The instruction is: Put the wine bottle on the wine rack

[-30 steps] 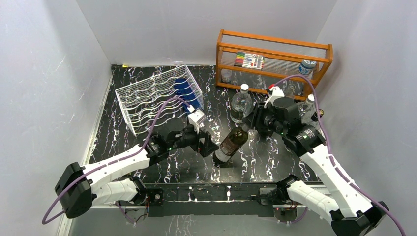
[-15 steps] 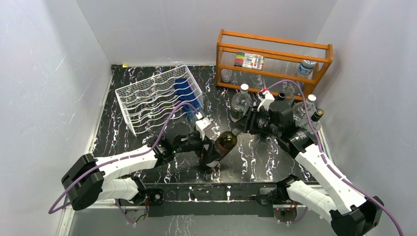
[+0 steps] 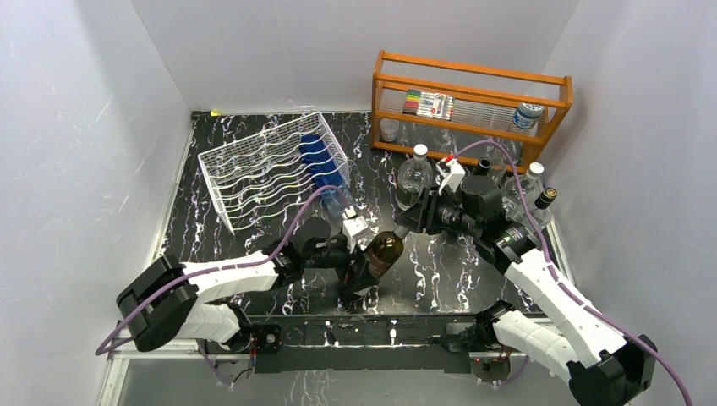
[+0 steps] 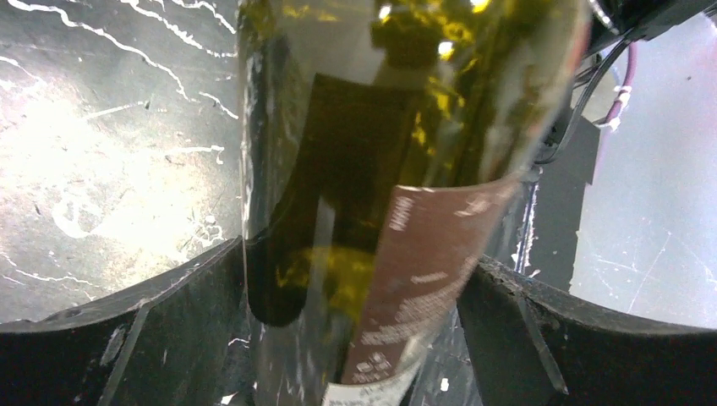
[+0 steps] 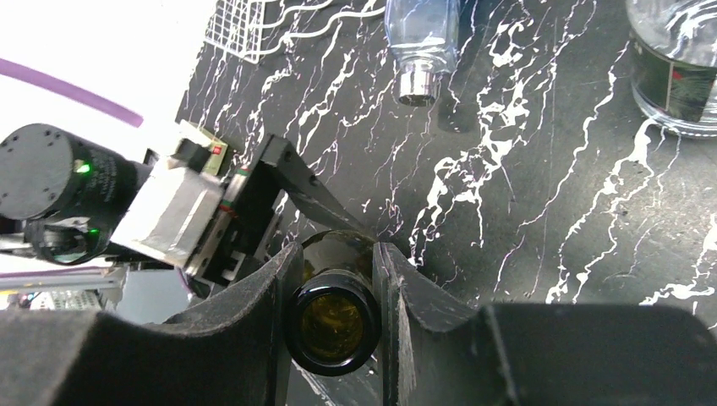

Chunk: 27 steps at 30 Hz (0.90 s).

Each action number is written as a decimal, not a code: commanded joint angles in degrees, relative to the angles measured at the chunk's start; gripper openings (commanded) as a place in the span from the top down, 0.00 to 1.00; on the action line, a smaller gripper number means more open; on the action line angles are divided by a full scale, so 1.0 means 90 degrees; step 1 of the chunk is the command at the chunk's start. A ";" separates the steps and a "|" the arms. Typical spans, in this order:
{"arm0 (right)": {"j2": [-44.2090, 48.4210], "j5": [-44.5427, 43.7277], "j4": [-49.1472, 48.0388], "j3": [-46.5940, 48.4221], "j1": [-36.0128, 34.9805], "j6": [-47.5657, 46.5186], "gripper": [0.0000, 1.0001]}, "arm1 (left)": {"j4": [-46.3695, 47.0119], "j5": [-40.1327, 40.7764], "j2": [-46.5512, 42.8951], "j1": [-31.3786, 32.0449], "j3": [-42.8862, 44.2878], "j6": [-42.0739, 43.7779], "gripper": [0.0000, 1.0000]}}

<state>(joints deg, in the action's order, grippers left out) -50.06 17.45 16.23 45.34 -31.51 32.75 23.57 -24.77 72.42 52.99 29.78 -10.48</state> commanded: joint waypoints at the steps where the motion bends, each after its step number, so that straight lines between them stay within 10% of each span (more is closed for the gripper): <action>1: 0.0122 0.0493 -0.0807 0.0011 0.0005 0.0053 1.00 | 0.0489 -0.0034 0.0261 0.0027 0.0064 0.0101 0.14; 9: 0.0295 0.0486 -0.0901 -0.0162 0.0005 0.0118 1.00 | 0.0828 0.0189 0.0333 0.0021 0.0099 0.0389 0.21; 15: 0.0292 0.0482 -0.0713 -0.0110 0.0007 0.0051 0.97 | 0.0464 0.0354 0.0145 0.0023 0.0359 0.0837 0.77; 17: 0.0264 0.0521 -0.0656 -0.0059 0.0005 0.0026 0.86 | 0.0331 0.0501 0.0027 0.0020 0.0423 0.1026 1.00; 21: 0.0310 0.0231 -0.0317 0.0152 0.0005 -0.0026 0.38 | -0.0013 0.0869 -0.0435 0.0021 0.0483 0.1499 1.00; 27: 0.0259 0.0059 0.0403 0.0896 0.0005 -0.0580 0.18 | -0.1768 0.1152 -0.1367 0.0054 0.1269 0.3119 1.00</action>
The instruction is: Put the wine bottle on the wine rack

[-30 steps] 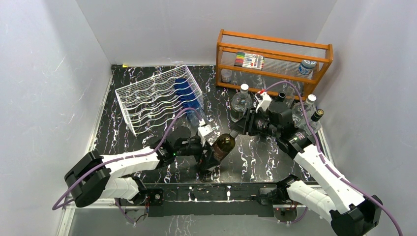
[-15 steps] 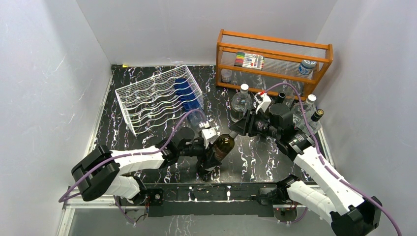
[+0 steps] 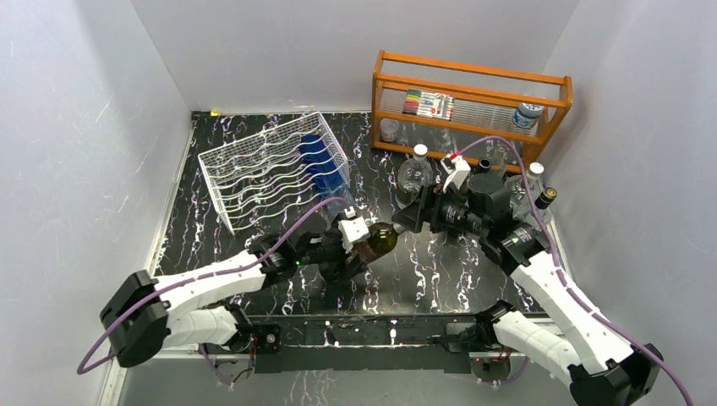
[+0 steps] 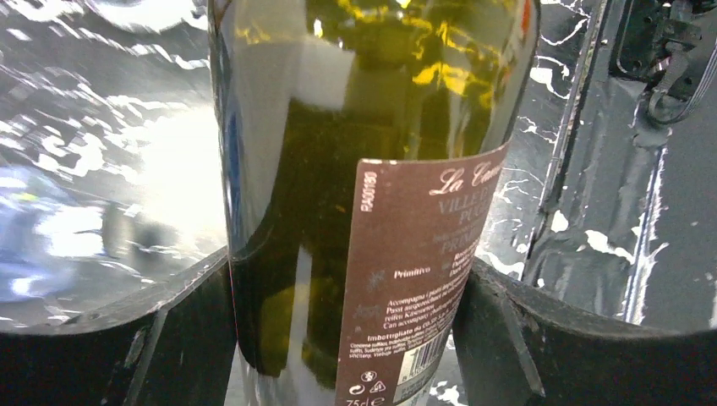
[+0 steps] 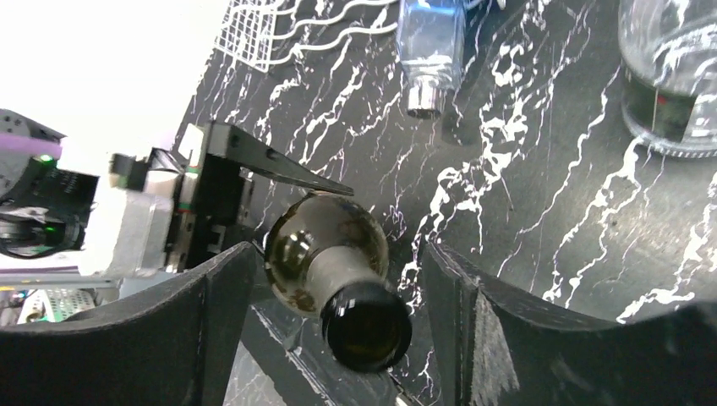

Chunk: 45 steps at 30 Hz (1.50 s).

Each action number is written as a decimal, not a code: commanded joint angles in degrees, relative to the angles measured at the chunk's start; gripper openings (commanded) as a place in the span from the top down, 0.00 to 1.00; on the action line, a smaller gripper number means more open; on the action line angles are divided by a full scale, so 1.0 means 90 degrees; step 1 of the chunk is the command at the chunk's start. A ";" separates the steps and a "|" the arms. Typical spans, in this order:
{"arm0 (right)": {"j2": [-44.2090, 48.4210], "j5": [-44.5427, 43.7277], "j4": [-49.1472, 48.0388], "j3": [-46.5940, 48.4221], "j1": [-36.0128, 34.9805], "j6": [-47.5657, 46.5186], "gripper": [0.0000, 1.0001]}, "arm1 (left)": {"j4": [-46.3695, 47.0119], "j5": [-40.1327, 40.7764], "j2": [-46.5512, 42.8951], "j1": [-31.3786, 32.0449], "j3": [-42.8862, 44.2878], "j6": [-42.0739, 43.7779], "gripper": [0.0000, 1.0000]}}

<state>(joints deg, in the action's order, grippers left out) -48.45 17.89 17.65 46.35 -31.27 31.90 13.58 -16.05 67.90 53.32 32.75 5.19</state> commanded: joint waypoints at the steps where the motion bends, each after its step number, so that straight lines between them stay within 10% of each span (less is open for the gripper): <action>1: 0.0030 0.0169 0.0352 0.0920 -0.0022 -0.0639 0.16 | -0.1050 0.0236 -0.1007 0.0020 0.1125 0.1690 1.00; 20: -0.0686 0.1313 0.1567 0.1817 -0.0022 -0.2120 0.09 | -0.1185 0.2214 -0.1385 0.0016 0.1183 0.6292 1.00; 45: -0.1409 0.0912 0.1647 0.1097 -0.1440 -0.2800 0.19 | -0.1663 0.0375 -0.1767 0.0047 0.1164 0.6599 1.00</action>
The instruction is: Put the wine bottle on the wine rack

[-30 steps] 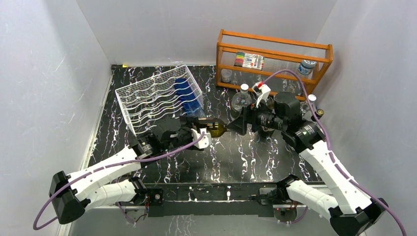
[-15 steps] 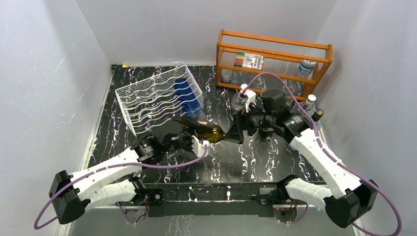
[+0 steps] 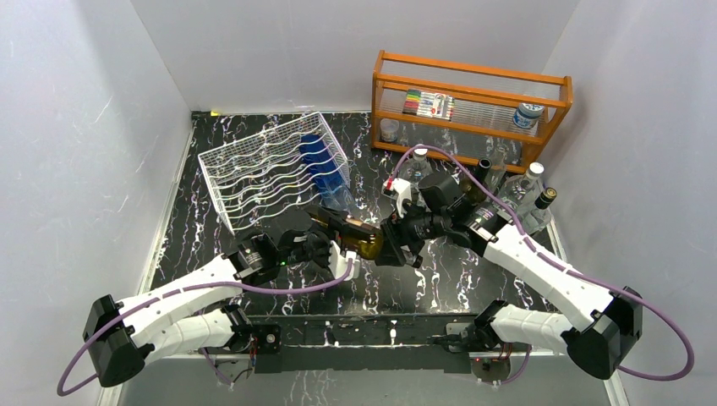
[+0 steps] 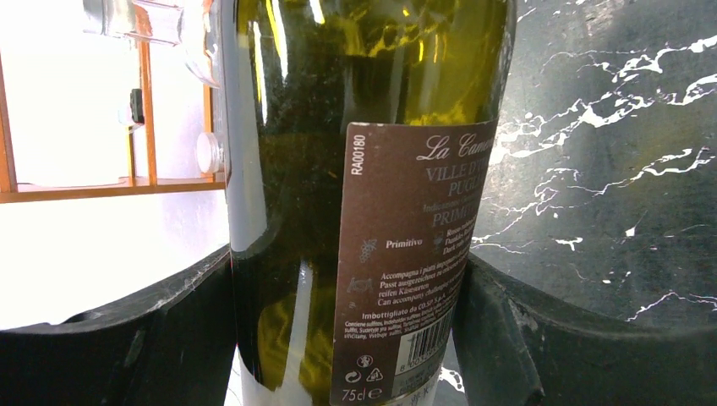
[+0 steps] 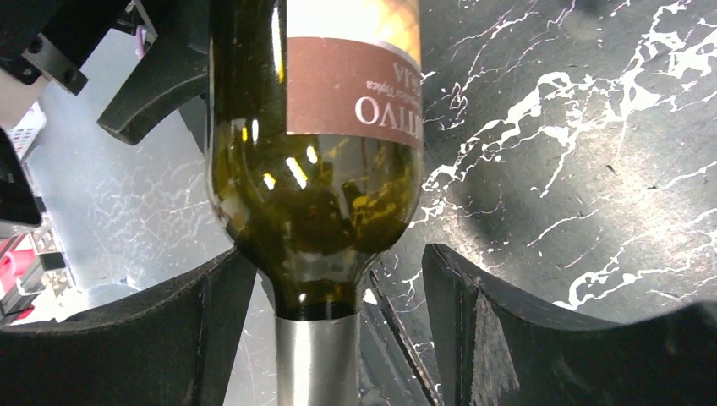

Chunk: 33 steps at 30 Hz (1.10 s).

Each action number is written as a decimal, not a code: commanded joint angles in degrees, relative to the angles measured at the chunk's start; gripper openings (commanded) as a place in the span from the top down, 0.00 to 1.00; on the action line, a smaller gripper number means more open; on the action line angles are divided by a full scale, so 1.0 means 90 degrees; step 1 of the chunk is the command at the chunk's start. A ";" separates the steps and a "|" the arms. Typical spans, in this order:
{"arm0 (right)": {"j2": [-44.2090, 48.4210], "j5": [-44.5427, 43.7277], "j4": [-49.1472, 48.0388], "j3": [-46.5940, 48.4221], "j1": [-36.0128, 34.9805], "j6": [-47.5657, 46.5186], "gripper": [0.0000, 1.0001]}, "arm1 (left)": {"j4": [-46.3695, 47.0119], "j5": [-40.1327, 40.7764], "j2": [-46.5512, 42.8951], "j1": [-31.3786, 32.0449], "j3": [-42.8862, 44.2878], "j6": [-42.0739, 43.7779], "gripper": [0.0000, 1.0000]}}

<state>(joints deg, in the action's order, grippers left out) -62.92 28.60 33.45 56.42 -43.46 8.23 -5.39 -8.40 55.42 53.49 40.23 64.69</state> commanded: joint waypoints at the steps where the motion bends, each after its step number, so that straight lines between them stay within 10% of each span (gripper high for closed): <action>1: 0.0166 -0.0282 -0.0075 -0.0028 -0.0102 -0.0150 0.19 | 0.0443 -0.0490 -0.0385 0.0032 0.0335 -0.0005 1.00; 9: -0.0166 -0.0648 0.0040 0.0006 -0.0304 -0.0039 0.24 | 0.0438 -0.0427 -0.0377 0.0031 0.0306 0.0062 1.00; 19: -0.0315 -0.0657 -0.0056 0.0008 -0.0515 0.0010 0.66 | 0.0403 -0.0255 -0.0523 0.0041 0.0372 -0.0208 1.00; 25: -0.0310 -0.0419 -0.0184 -0.0092 -0.0635 -0.0020 0.39 | 0.0397 -0.0287 -0.0542 0.0034 0.0453 -0.0356 1.00; 33: -0.0289 -0.0797 -0.0322 -0.0075 -0.0654 -0.0026 0.47 | 0.0292 -0.0309 -0.0612 0.0028 0.0534 -0.0465 1.00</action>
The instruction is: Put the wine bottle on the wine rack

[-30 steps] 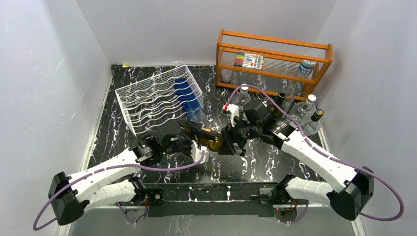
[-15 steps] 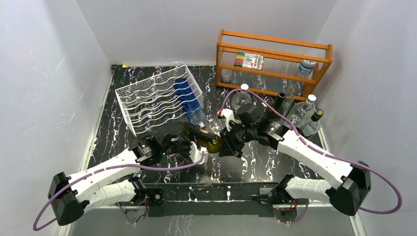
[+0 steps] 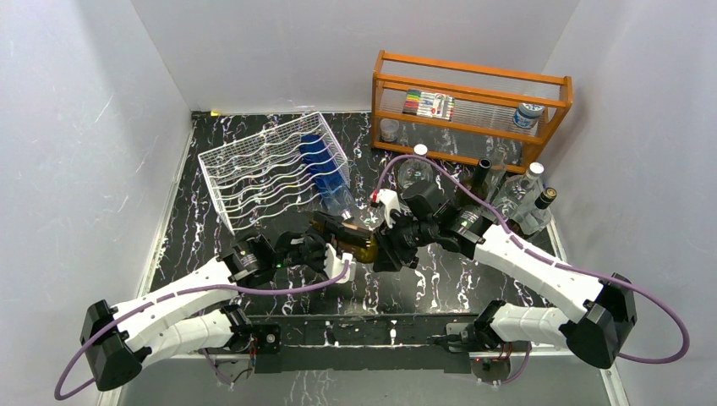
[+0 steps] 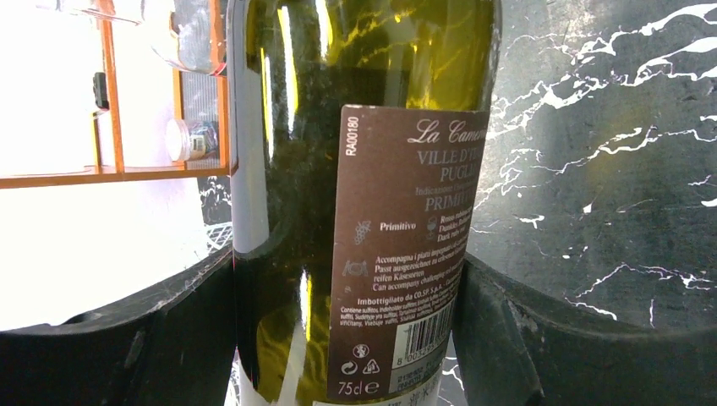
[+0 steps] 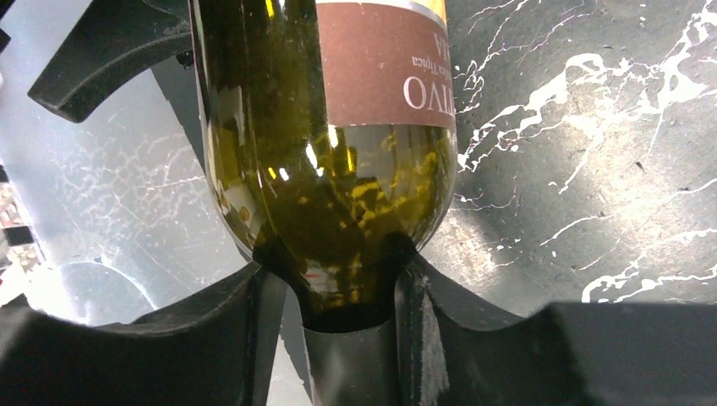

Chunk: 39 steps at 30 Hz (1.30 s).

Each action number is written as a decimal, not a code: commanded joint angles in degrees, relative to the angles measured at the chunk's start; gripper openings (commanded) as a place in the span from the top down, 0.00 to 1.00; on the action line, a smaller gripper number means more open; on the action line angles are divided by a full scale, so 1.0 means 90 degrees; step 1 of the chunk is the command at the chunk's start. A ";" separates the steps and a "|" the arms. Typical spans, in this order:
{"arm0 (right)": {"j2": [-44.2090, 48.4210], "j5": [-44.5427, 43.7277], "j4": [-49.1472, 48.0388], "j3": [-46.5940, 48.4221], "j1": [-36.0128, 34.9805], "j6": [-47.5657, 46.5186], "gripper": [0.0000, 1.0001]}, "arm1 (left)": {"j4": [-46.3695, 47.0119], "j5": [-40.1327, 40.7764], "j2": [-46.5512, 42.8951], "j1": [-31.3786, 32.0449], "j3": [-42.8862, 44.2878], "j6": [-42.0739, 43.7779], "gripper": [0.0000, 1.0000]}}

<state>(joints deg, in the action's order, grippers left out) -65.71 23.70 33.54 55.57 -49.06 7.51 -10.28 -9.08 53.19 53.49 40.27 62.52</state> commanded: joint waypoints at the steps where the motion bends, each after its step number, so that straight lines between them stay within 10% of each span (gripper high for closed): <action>1: 0.0027 -0.0227 -0.0357 0.0022 -0.0037 0.0049 0.52 | 0.0809 -0.0234 -0.0368 0.0031 0.0533 -0.0250 1.00; 7: 0.0172 -0.0243 -0.0430 0.0016 -0.0035 0.0077 0.97 | 0.0713 -0.0143 -0.0399 0.0033 0.0535 -0.0337 1.00; 11: 0.0345 -0.0368 -0.0547 -0.0024 -0.0037 0.0154 1.00 | 0.0574 -0.0031 -0.0378 0.0032 0.0486 -0.0372 0.95; 18: 0.0648 -0.1050 -0.0805 -0.0102 -0.0046 0.0368 1.00 | 0.0531 0.0293 -0.0343 0.0032 0.0297 -0.0760 0.34; 20: 0.0771 -0.1362 -0.0908 -0.0174 -0.0045 0.0400 1.00 | 0.0479 0.0467 -0.0289 0.0026 0.0325 -0.0949 0.04; 32: 0.1186 -0.1412 -0.1181 -0.0320 -0.0046 0.0208 1.00 | 0.0631 0.1100 -0.1029 0.0029 0.0132 -0.1445 0.02; 39: 0.1117 -0.1330 -0.1294 -0.0396 -0.0047 0.0404 1.00 | 0.1576 0.3810 -0.0836 0.0025 0.0853 -0.4828 0.02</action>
<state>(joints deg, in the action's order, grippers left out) -57.30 10.11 31.97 50.76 -49.21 10.37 -2.52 7.90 44.77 53.87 42.61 40.07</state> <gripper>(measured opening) 0.448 0.981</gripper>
